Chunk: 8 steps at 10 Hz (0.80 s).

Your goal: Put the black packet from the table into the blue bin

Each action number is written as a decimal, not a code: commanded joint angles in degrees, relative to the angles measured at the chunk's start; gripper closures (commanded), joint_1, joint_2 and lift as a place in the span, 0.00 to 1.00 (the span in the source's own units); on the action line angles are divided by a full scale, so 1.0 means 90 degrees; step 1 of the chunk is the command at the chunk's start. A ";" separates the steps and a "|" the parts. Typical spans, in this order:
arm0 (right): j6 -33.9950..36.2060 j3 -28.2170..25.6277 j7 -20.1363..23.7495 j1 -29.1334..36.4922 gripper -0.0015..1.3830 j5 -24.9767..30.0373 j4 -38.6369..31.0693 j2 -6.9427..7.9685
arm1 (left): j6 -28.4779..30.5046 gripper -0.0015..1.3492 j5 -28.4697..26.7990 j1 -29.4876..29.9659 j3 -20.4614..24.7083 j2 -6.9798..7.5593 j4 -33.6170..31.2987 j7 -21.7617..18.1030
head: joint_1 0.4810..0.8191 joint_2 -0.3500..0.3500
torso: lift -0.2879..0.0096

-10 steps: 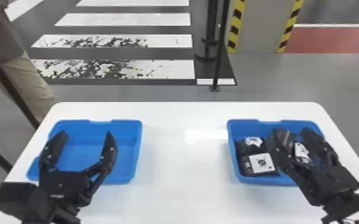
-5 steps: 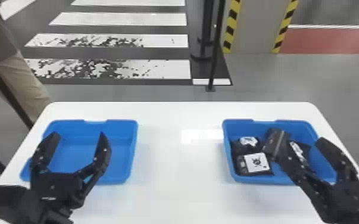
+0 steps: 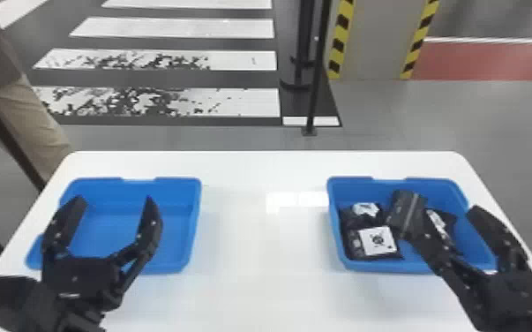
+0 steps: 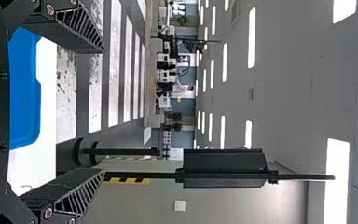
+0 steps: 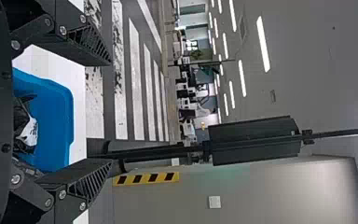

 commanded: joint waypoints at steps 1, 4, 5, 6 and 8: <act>0.0032 0.0000 0.0000 0.0000 0.23 -0.0011 0.0000 0.0003 | 0.0000 0.09 0.0000 -0.0003 0.0001 0.0000 0.0000 0.0000 | 0.63 0.50 | 0.60; 0.0063 0.0000 0.0000 0.0000 0.23 -0.0011 0.0000 0.0003 | 0.0000 0.09 0.0000 -0.0003 0.0001 0.0000 0.0000 0.0000 | 0.63 0.50 | 0.60; 0.0094 0.0000 0.0000 -0.0015 0.23 -0.0011 0.0000 0.0003 | 0.0000 0.09 0.0000 -0.0003 0.0001 0.0000 0.0000 0.0000 | 0.63 0.50 | 0.60; 0.0125 0.0000 0.0000 -0.0015 0.23 0.0001 -0.0016 0.0003 | 0.0000 0.09 0.0000 -0.0003 0.0001 0.0000 0.0000 -0.0009 | 0.63 0.50 | 0.60; 0.0125 0.0000 0.0000 -0.0031 0.23 0.0014 -0.0016 0.0003 | 0.0016 0.09 0.0000 -0.0019 -0.0011 0.0000 0.0000 -0.0009 | 0.63 0.50 | 0.60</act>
